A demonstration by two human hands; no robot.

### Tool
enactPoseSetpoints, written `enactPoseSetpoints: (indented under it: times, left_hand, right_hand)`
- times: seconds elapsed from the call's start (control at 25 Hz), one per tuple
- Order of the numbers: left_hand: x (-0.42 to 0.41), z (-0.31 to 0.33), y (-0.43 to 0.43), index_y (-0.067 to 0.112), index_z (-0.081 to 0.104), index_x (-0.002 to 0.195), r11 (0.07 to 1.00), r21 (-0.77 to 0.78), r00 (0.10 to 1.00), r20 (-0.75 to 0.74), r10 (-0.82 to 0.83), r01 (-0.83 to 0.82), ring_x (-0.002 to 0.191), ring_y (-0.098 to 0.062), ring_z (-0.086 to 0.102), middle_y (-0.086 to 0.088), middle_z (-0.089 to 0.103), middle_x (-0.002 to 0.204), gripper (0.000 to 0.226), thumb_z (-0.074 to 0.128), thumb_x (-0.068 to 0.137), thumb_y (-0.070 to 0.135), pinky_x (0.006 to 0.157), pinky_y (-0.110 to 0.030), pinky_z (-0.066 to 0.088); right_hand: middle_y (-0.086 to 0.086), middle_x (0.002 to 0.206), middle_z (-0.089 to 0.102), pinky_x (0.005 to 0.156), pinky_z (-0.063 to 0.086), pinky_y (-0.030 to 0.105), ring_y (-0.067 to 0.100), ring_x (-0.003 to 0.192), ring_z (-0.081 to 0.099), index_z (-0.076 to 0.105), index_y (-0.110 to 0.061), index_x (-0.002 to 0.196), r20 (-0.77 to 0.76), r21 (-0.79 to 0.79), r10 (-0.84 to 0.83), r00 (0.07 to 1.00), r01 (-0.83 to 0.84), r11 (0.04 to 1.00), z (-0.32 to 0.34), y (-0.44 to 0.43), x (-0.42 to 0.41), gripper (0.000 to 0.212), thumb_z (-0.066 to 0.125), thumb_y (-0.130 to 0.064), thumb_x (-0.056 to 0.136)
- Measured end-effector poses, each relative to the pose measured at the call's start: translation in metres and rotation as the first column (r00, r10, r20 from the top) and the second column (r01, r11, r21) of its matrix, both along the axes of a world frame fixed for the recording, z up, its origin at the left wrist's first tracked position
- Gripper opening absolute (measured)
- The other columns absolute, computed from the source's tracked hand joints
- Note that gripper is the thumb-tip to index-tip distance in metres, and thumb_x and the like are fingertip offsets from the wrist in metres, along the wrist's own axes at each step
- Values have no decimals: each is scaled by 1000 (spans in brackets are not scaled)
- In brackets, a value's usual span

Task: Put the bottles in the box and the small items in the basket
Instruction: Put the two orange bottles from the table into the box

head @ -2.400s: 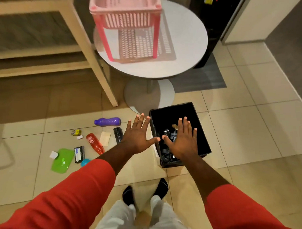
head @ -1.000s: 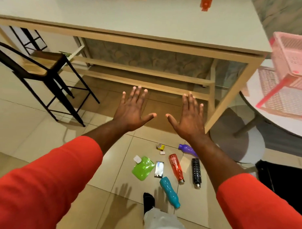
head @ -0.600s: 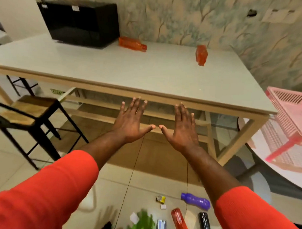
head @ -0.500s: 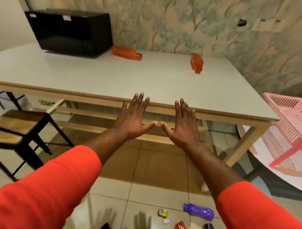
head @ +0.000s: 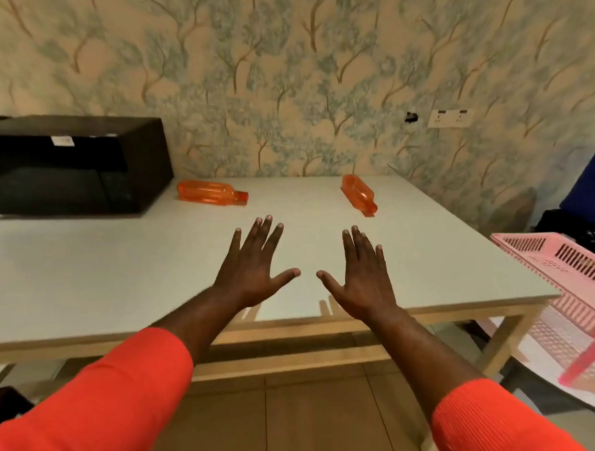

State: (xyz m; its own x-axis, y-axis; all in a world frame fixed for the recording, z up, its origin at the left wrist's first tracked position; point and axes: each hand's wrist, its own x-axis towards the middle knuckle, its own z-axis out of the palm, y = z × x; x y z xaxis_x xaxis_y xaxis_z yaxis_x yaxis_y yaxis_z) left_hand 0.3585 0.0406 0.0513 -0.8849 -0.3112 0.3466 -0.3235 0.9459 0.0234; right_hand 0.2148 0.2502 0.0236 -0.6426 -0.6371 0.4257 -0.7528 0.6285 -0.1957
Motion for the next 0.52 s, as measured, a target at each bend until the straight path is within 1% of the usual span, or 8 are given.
enactPoseSetpoints:
  times: [0.24,0.36,0.44,0.52]
  left_hand:
    - [-66,-11,-82,30,-14,160,1000,-7,1000,-11,-12,12,152,-15,-25,3,-24,167,98,13,86,88,125,-51,-7]
    - [-105,-23,-137,29,-12,161,999,7,999,-5,34,-34,154,-16,-21,2,-19,168,98,13,86,88,125,-51,-7]
    - [-130,-30,-174,29,-11,161,997,26,997,14,75,-76,155,-18,-16,-1,-16,169,98,13,86,87,125,-51,-7]
    - [-148,-38,-205,28,-9,161,992,50,993,20,118,-119,156,-19,-12,-2,-13,169,98,14,86,87,125,-51,-5]
  right_hand:
    - [0,169,-16,126,-5,48,18,156,-12,-13,-24,161,-12,-5,27,1000,-27,1000,0,-97,-63,98,21,-82,90]
    - [0,169,-16,126,-4,49,17,156,-12,-14,-24,161,-2,-4,73,997,-73,997,-7,-159,-108,98,22,-82,91]
    - [-1,170,-15,126,-5,47,16,156,-12,-13,-24,161,36,0,110,993,-110,994,-14,-200,-138,97,23,-81,91]
    - [-2,170,-14,126,-6,46,15,156,-11,-12,-25,161,40,13,159,986,-160,987,-22,-234,-159,97,21,-82,90]
